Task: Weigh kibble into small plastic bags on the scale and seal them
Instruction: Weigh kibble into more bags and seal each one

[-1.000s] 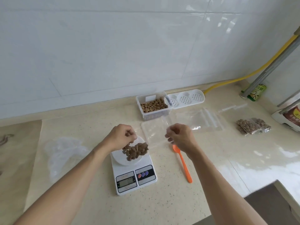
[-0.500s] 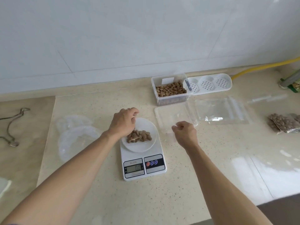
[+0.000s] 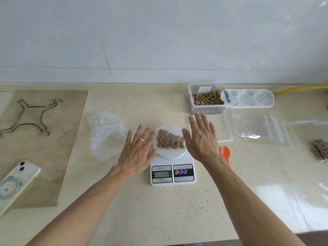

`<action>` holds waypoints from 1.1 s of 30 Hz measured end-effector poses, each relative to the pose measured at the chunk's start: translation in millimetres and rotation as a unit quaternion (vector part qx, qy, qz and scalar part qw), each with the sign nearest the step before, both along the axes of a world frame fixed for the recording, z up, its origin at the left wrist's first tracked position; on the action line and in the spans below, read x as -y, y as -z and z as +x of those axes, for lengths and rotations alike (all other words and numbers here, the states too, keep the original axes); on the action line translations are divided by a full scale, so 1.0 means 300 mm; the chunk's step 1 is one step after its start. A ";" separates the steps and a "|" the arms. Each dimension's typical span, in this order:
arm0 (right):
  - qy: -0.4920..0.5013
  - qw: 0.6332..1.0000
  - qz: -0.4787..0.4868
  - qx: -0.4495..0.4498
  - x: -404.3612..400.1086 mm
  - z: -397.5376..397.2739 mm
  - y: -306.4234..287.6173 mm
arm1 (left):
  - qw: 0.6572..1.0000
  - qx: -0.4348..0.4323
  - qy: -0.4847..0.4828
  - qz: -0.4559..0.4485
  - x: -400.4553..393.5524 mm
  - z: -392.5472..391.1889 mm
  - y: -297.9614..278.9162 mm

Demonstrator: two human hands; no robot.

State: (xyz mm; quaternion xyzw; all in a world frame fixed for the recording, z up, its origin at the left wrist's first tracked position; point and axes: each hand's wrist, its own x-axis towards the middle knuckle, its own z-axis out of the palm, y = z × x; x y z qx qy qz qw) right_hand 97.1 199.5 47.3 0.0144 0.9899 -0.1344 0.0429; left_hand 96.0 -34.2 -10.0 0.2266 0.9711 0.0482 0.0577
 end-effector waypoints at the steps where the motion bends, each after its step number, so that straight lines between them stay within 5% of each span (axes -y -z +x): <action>1: -0.008 1.000 0.005 0.004 0.010 0.006 0.003 | 1.000 0.004 -0.005 -0.007 0.009 0.011 0.004; 22: 0.016 0.999 0.016 0.029 -0.021 0.046 0.010 | 1.000 -0.010 0.017 0.013 -0.047 -0.005 0.005; 33: 0.282 0.944 -0.168 0.027 -0.249 0.090 -0.001 | 0.995 -0.030 0.067 0.069 -0.344 -0.212 -0.081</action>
